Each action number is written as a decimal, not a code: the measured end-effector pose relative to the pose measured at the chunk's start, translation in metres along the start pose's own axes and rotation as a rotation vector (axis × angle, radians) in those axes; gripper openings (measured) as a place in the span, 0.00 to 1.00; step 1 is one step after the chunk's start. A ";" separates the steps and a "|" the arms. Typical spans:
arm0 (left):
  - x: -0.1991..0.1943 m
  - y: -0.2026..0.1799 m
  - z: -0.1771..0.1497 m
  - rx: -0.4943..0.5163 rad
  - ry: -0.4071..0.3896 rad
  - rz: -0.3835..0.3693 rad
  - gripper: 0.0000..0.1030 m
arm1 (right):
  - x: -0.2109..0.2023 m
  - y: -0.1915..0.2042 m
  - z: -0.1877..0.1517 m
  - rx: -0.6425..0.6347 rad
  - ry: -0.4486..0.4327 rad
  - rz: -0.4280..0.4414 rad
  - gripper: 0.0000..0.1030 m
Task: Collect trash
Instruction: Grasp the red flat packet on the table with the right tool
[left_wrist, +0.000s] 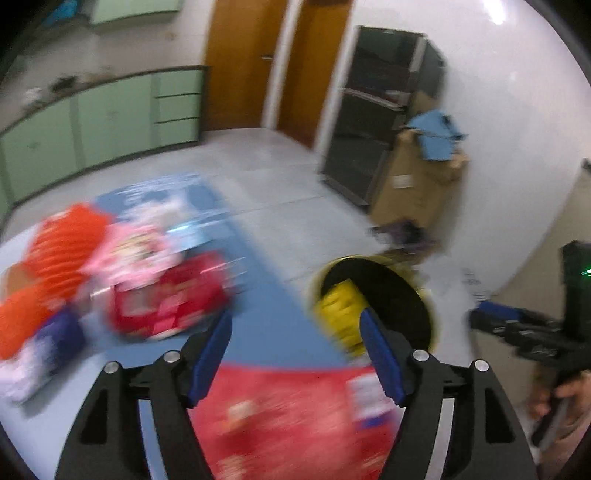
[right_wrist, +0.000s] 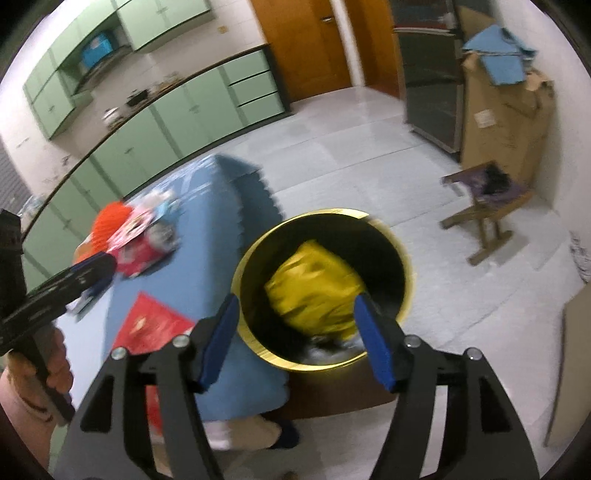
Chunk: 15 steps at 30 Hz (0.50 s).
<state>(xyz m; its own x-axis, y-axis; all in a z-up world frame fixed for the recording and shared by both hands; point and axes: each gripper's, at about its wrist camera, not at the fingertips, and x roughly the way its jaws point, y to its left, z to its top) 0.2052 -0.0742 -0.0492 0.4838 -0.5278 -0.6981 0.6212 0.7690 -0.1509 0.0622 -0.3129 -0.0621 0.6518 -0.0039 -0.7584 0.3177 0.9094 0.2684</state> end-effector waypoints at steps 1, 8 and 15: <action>-0.005 0.011 -0.008 -0.004 0.000 0.043 0.69 | 0.003 0.010 -0.004 -0.013 0.016 0.035 0.66; -0.030 0.073 -0.057 -0.091 0.033 0.199 0.69 | 0.035 0.060 -0.032 -0.061 0.133 0.169 0.70; -0.041 0.090 -0.075 -0.105 0.033 0.274 0.72 | 0.064 0.073 -0.044 -0.049 0.209 0.212 0.51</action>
<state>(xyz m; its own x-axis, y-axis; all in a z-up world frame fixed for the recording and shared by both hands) 0.1945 0.0436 -0.0864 0.6032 -0.2842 -0.7452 0.4020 0.9154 -0.0238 0.0967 -0.2287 -0.1176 0.5424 0.2693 -0.7958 0.1529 0.8998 0.4087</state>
